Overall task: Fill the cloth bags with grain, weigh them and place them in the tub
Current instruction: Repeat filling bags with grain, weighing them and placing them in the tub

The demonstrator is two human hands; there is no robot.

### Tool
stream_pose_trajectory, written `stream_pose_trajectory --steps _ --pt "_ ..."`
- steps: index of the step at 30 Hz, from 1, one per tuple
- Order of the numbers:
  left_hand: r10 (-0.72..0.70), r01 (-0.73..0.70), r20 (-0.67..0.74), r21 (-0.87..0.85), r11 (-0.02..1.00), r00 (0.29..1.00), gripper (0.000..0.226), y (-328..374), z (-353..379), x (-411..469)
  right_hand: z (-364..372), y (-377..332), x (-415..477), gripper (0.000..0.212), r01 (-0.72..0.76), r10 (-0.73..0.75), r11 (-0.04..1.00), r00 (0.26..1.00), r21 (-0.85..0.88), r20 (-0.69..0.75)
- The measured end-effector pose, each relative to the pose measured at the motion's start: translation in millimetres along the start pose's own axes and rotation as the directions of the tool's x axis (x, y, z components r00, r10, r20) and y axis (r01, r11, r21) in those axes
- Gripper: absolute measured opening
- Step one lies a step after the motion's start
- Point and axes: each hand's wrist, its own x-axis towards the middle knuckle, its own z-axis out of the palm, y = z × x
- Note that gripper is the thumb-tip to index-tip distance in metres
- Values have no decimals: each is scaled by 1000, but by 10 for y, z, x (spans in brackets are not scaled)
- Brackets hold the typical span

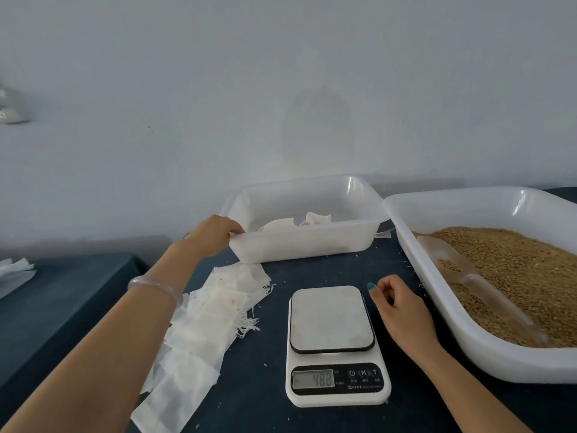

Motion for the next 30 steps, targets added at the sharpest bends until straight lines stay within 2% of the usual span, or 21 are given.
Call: stream_pose_trajectory --steps 2,6,7,9,11,12,16,19,26,30 --pt "10 -11 -52 -24 1000 999 54 -16 -76 -80 -2 5 -1 18 2 -2 1000 1000 -2 0" --pt "-49 23 -276 -98 995 960 34 -27 -232 -377 3 13 0 19 3 -3 1000 1000 15 -5" --pt "-62 42 -246 -83 996 967 31 -27 -254 -488 8 16 1 20 2 -2 1000 1000 16 -6" --pt "-39 41 -40 35 999 998 24 -11 -202 -684 9 25 4 20 6 -6 1000 1000 17 -13" --pt "-20 -1 163 125 992 986 14 40 -19 -845 8 25 -2 19 15 -15 1000 1000 13 -15" --pt "-18 -6 194 124 992 981 10 67 101 -903 4 23 -4 19 21 -21 1000 1000 6 -12" --pt "5 -6 122 1 1000 993 21 18 453 -975 1 19 -21 17 31 -31 1000 999 -4 -10" --pt "26 -12 133 -108 994 991 26 -83 468 -991 -4 30 -24 17 26 -26 1000 1000 2 -14" --pt "27 -26 13 -71 997 1000 16 -146 507 -1055 0 23 -19 16 23 -23 1000 1000 4 -9" --pt "-65 34 -93 -306 951 994 13 -120 490 -1083 0 26 -11 14 21 -21 1000 1000 2 -5"
